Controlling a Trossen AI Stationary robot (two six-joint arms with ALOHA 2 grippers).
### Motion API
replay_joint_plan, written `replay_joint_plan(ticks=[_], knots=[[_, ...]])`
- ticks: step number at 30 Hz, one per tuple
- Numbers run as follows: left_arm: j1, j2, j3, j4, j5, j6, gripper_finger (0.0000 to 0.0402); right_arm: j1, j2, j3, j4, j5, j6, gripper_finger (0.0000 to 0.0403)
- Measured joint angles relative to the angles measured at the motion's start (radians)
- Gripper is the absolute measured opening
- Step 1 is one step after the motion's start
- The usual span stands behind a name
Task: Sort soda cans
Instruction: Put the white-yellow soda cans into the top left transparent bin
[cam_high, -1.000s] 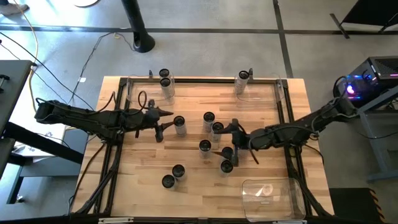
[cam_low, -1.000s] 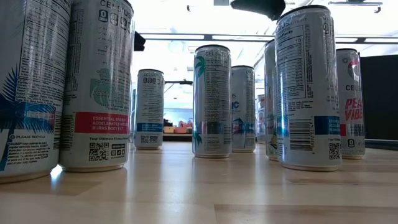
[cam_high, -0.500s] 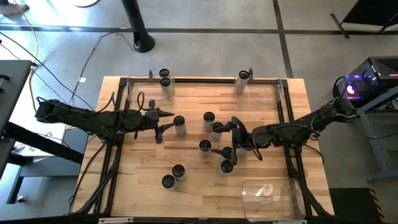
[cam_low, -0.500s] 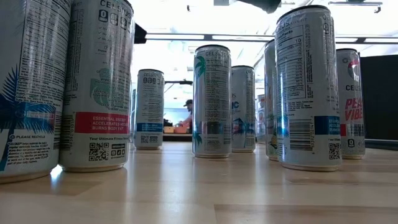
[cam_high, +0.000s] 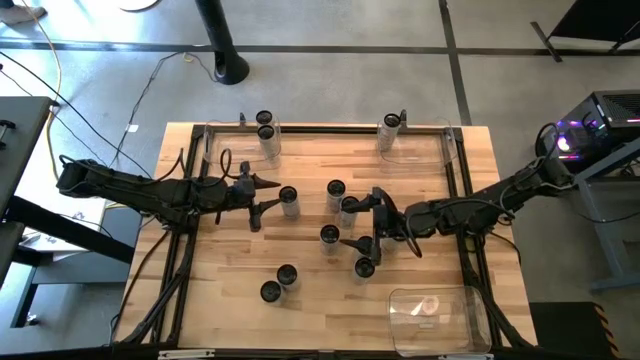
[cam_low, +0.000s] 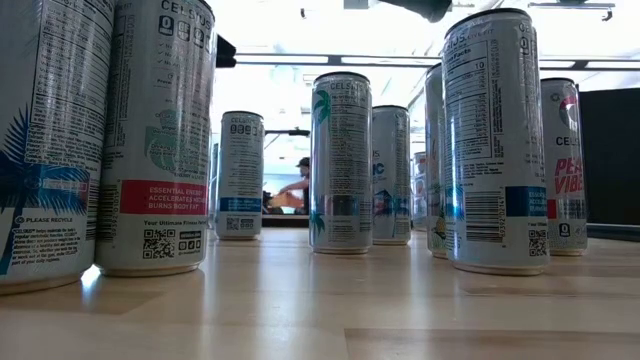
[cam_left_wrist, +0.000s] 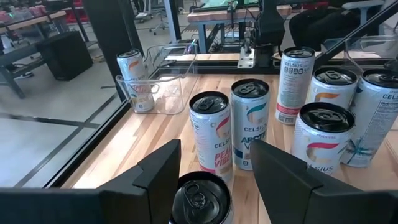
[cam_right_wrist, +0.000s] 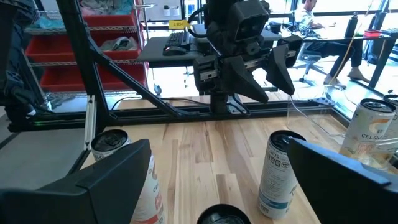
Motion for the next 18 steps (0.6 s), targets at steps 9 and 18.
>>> replay_joint_plan(ticks=[9, 18], knots=[[0.000, 0.000, 0.000, 0.000, 0.000, 0.000, 0.0186, -0.005, 0.000, 0.000, -0.008, 0.000, 0.002, 0.0376], [0.000, 0.000, 0.000, 0.007, 0.000, 0.000, 0.0186, -0.008, 0.000, 0.000, -0.017, 0.002, 0.000, 0.0376]])
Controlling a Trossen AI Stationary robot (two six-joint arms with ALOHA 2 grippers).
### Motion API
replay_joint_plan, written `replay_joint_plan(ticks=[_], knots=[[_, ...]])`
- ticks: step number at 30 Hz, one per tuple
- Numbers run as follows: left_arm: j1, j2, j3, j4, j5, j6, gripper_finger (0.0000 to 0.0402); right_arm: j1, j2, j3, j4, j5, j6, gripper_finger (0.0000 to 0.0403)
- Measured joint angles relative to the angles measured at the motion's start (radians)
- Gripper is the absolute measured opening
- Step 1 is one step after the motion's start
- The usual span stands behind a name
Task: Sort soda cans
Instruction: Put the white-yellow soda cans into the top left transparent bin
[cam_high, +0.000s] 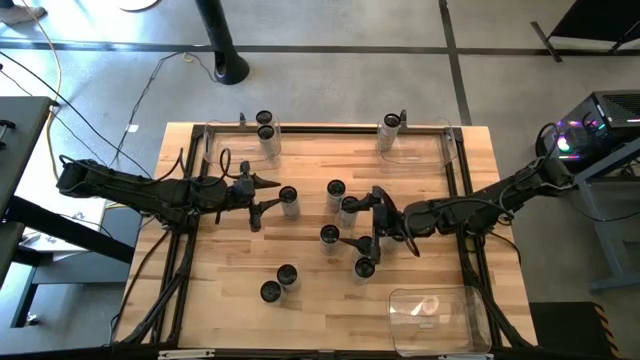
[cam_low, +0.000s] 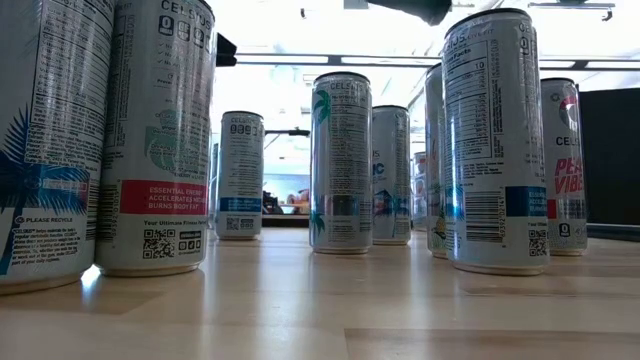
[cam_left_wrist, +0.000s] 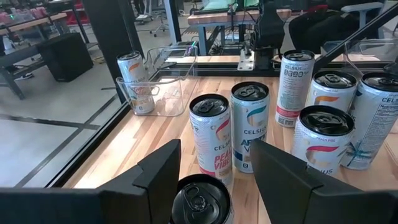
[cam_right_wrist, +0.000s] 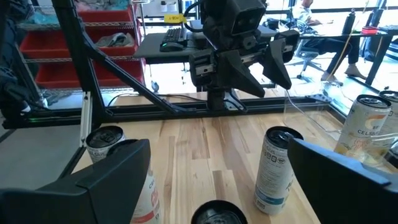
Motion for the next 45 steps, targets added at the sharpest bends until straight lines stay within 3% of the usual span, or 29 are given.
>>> replay_joint_plan(ticks=[4, 10, 14, 27, 34, 41, 45], knots=[[0.000, 0.000, 0.000, 0.000, 0.000, 0.000, 0.0186, -0.013, -0.001, 0.000, -0.006, 0.008, 0.002, 0.0376], [0.000, 0.000, 0.000, 0.000, 0.000, 0.000, 0.0186, -0.041, -0.051, 0.000, -0.134, 0.226, 0.119, 0.0376], [0.000, 0.000, 0.000, 0.000, 0.000, 0.000, 0.0186, -0.040, -0.109, 0.000, -0.192, 0.253, 0.128, 0.0376], [0.000, 0.000, 0.000, 0.007, -0.001, 0.000, 0.0186, -0.033, -0.138, 0.000, -0.314, 0.195, 0.124, 0.0376], [0.000, 0.000, 0.000, 0.007, -0.001, 0.000, 0.0186, -0.063, -0.137, 0.000, -0.314, 0.052, 0.153, 0.0376], [0.000, 0.000, 0.000, 0.007, -0.001, 0.000, 0.0186, -0.065, -0.134, 0.000, -0.308, -0.101, 0.007, 0.0376], [0.000, 0.000, 0.000, 0.006, -0.001, 0.000, 0.0186, -0.065, -0.119, 0.000, -0.279, -0.118, -0.038, 0.0376]])
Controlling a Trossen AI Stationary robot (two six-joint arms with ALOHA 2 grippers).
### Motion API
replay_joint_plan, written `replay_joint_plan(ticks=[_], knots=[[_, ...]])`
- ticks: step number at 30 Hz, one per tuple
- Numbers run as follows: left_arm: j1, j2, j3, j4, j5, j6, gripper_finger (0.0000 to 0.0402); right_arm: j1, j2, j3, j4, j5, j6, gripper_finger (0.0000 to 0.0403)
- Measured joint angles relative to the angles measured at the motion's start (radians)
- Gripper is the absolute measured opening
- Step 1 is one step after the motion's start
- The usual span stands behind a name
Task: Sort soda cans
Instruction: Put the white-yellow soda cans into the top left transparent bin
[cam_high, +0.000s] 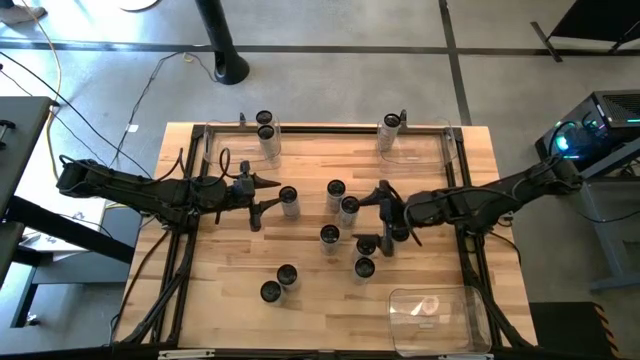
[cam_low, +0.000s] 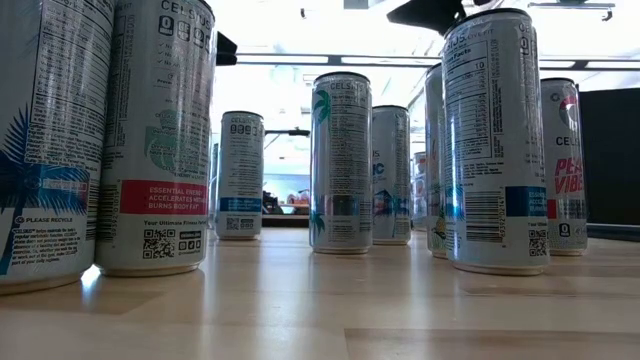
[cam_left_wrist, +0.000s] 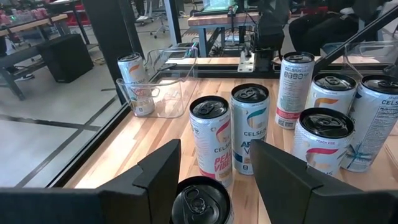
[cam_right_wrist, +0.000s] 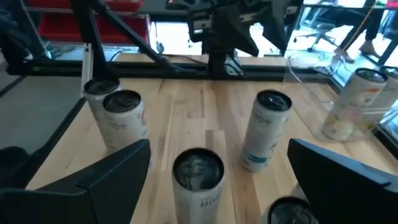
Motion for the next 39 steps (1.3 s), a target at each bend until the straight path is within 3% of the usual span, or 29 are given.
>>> replay_joint_plan(ticks=[7, 21, 33, 39], knots=[[0.000, 0.000, 0.000, 0.000, 0.000, -0.004, 0.0186, 0.006, 0.004, 0.000, 0.001, 0.010, -0.003, 0.0357], [0.000, 0.000, 0.000, 0.000, 0.000, -0.002, 0.0186, 0.104, 0.004, 0.000, 0.019, -0.027, 0.027, 0.0194], [0.000, 0.000, 0.000, 0.000, 0.000, 0.000, 0.0186, 0.139, 0.004, 0.000, 0.019, -0.108, 0.022, 0.0184], [0.000, 0.000, 0.000, 0.002, 0.000, -0.001, 0.0186, 0.125, 0.003, 0.000, 0.027, -0.073, 0.018, 0.0184]])
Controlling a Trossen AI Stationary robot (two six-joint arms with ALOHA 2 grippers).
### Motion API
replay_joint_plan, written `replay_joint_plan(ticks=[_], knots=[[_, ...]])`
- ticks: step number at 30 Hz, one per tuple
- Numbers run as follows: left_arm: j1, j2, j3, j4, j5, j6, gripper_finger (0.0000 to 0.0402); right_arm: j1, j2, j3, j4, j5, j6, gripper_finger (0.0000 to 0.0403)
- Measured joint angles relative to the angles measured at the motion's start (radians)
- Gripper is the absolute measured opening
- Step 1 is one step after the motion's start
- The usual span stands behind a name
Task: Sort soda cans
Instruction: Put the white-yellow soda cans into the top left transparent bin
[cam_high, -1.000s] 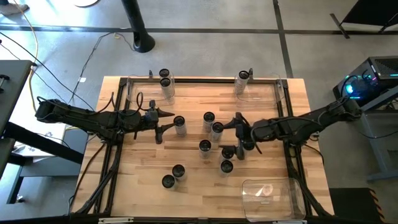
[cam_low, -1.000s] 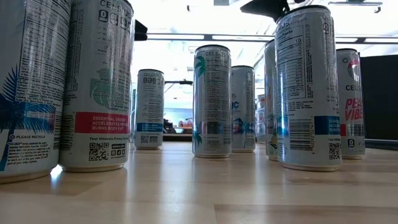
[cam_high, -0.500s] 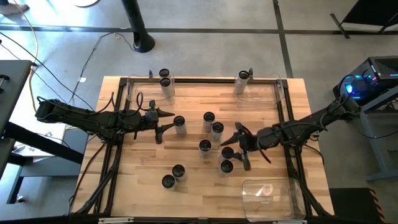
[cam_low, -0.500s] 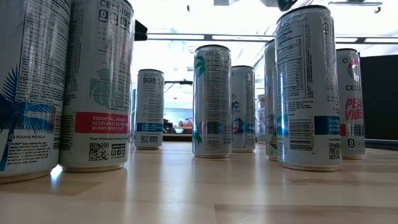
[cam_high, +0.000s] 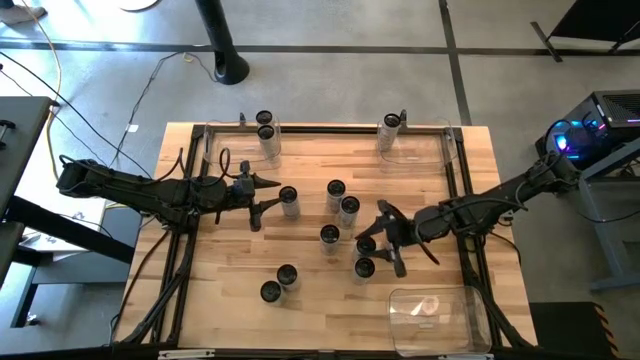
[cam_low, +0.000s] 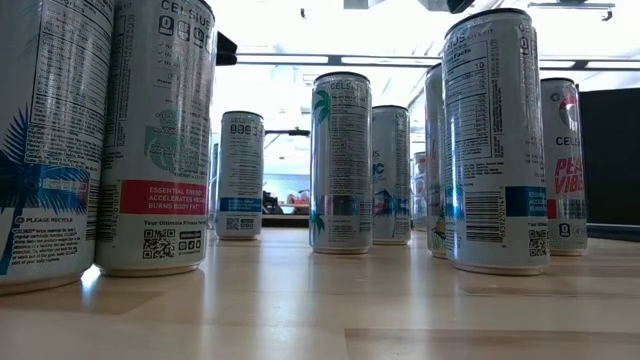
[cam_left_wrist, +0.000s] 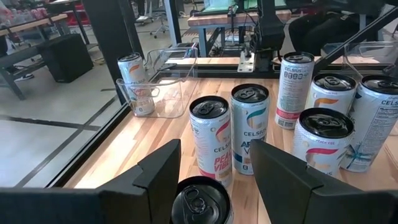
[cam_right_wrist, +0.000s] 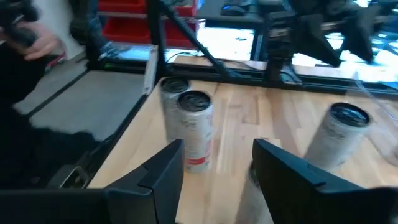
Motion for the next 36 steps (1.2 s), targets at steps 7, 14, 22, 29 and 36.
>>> replay_joint_plan(ticks=[7, 14, 22, 29, 36], knots=[[-0.001, 0.000, 0.000, 0.004, 0.000, -0.002, 0.0186, 0.000, -0.001, 0.000, 0.003, 0.008, 0.062, 0.0214], [-0.006, 0.000, 0.000, 0.004, 0.000, -0.007, 0.0186, -0.003, -0.001, 0.000, -0.080, 0.008, 0.069, 0.0318], [-0.006, 0.000, 0.000, 0.005, 0.000, -0.006, 0.0186, -0.034, -0.001, 0.000, -0.358, -0.016, 0.119, 0.0360], [-0.006, 0.000, 0.000, 0.005, 0.000, -0.009, 0.0186, -0.046, -0.001, 0.000, -0.416, -0.017, 0.002, 0.0358], [-0.006, 0.000, 0.000, 0.005, 0.000, -0.009, 0.0186, -0.046, -0.001, 0.000, -0.420, -0.018, -0.167, 0.0357]])
